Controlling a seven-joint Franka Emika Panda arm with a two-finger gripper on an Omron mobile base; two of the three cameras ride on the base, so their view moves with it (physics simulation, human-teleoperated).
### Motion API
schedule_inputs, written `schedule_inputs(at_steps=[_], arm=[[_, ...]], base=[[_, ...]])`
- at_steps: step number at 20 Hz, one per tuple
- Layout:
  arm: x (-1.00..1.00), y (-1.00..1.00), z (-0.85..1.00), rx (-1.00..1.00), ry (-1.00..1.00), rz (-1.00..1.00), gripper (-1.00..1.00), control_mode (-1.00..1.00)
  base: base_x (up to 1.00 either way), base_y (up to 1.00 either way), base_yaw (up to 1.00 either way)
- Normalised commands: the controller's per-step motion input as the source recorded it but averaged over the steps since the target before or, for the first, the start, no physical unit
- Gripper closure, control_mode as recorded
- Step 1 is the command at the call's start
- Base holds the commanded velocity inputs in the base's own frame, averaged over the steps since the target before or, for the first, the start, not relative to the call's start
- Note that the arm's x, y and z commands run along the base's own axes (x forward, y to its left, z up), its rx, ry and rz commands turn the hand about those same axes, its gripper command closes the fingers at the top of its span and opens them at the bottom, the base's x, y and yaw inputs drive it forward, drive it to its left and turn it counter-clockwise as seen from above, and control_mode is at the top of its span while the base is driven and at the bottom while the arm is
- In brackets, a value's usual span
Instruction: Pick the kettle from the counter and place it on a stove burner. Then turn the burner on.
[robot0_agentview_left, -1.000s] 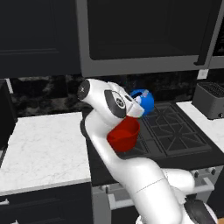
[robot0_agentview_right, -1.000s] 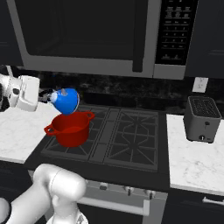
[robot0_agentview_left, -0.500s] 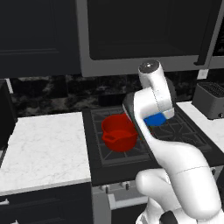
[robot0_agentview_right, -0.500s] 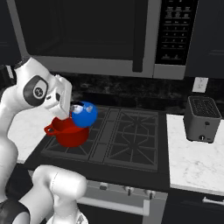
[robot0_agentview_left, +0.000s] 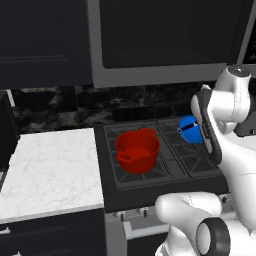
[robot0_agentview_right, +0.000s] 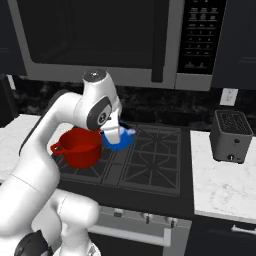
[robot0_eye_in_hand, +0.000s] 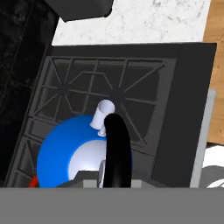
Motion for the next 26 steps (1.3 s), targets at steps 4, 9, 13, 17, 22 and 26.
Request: schedule_inputs(at_steps=[4, 9, 13, 17, 22, 26], arm=[[0.16, -0.52, -0.58, -0.02, 0.0, 0.01, 1.0, -1.0], [0.36, -0.66, -0.79, -0.15, 0.02, 0.0, 1.0, -1.0], [0.29, -0.14, -0.26, -0.09, 0.16, 0.0, 1.0, -1.0], [0.52, -0.04, -0.26, -0.06, 0.28, 0.0, 1.0, -1.0], [0.58, -0.29, -0.1, -0.02, 0.39, -0.05, 1.0, -1.0], [0.22, -0.23, -0.05, 0.0, 0.15, -0.04, 1.0, -1.0]], base=[[0.0, 0.0, 0.0], [0.0, 0.0, 0.0], [0.0, 0.0, 0.0], [0.0, 0.0, 0.0], [0.0, 0.0, 0.0], [0.0, 0.0, 0.0]])
